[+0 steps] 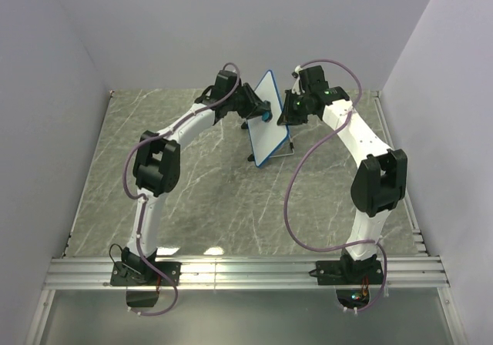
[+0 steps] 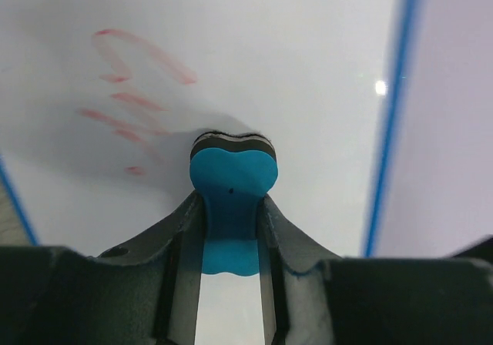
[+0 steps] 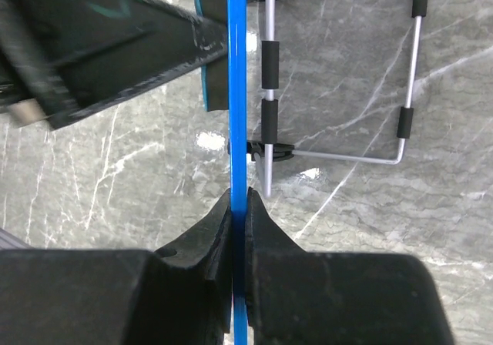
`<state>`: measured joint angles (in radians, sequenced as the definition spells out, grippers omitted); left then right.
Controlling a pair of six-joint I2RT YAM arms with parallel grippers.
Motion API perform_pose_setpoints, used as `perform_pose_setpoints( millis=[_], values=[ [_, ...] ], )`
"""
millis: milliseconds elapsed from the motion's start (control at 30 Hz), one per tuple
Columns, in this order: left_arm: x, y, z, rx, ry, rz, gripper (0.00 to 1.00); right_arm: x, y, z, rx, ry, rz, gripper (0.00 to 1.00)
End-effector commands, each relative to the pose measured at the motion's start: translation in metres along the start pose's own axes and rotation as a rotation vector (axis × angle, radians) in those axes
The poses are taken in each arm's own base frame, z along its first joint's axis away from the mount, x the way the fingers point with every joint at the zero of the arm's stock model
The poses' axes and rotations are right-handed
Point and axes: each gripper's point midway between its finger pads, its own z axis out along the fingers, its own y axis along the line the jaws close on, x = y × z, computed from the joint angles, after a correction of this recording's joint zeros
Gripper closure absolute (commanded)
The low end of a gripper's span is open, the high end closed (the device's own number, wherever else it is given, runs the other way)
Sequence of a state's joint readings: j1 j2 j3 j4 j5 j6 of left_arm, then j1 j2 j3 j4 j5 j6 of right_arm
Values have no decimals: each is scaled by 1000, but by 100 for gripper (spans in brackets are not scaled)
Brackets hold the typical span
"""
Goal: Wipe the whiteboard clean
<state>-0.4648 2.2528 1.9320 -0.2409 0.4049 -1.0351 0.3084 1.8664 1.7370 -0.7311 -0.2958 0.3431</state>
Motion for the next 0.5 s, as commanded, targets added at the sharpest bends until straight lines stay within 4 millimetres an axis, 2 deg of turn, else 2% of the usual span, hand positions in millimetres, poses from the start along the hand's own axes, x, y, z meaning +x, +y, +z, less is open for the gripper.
perform_pose_setpoints(
  millis=[0, 33, 100, 200, 367, 467],
  values=[
    [0, -66, -11, 170, -15, 67, 100, 67, 16, 10, -26, 226, -4, 100],
    [-1, -67, -10, 172, -20, 67, 100, 67, 18, 9, -28, 224, -9, 100],
    [-3, -55, -4, 144, -18, 59, 100, 67, 17, 11, -27, 230, -7, 100],
    [-1, -22, 9, 98, 13, 4, 100, 67, 17, 10, -26, 229, -9, 100],
    [8, 63, 29, -20, 56, -78, 100, 68, 17, 10, -29, 232, -14, 100],
    [14, 100, 34, -78, 81, -107, 100, 70, 16, 9, -27, 236, -13, 100]
  ],
)
